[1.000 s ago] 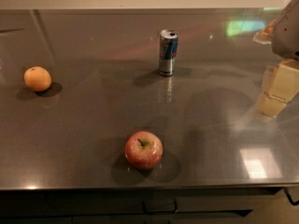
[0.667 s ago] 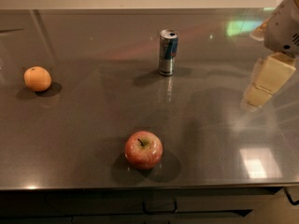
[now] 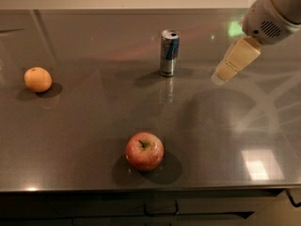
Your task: Move redbull can near apple
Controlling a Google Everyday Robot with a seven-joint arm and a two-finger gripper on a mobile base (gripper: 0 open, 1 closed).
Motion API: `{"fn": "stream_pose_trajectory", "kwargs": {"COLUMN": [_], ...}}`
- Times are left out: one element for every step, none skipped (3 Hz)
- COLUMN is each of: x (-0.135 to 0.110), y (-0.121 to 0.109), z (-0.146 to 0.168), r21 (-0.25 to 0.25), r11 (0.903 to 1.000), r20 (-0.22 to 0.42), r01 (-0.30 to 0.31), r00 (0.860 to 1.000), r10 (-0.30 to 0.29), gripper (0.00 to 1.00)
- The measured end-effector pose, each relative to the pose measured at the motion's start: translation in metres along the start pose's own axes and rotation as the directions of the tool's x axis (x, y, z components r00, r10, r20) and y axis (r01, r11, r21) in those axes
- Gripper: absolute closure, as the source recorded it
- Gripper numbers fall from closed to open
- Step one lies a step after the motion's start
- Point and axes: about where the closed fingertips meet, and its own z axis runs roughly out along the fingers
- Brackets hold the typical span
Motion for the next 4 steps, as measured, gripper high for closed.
{"fn": "stream_pose_trajectory", "kwargs": {"x": [-0.026, -0.051, -0.074, -0.095], "y": [-0.016, -0.031, -0.044, -0.051], "z": [0.028, 0.055, 0.078, 0.100], "r21": [-0.012, -0.015, -0.026, -0.044], "r11": [0.9995, 0.9990, 0.9980, 0.9965], "r20": [0.073, 0.103, 0.124, 0.137], "r01": [-0.028, -0.043, -0.058, -0.071], "r00": [0.997, 0.994, 0.990, 0.988], "r10": [0.029, 0.044, 0.061, 0.076], "gripper": [0.00, 0.00, 0.00, 0.00]}}
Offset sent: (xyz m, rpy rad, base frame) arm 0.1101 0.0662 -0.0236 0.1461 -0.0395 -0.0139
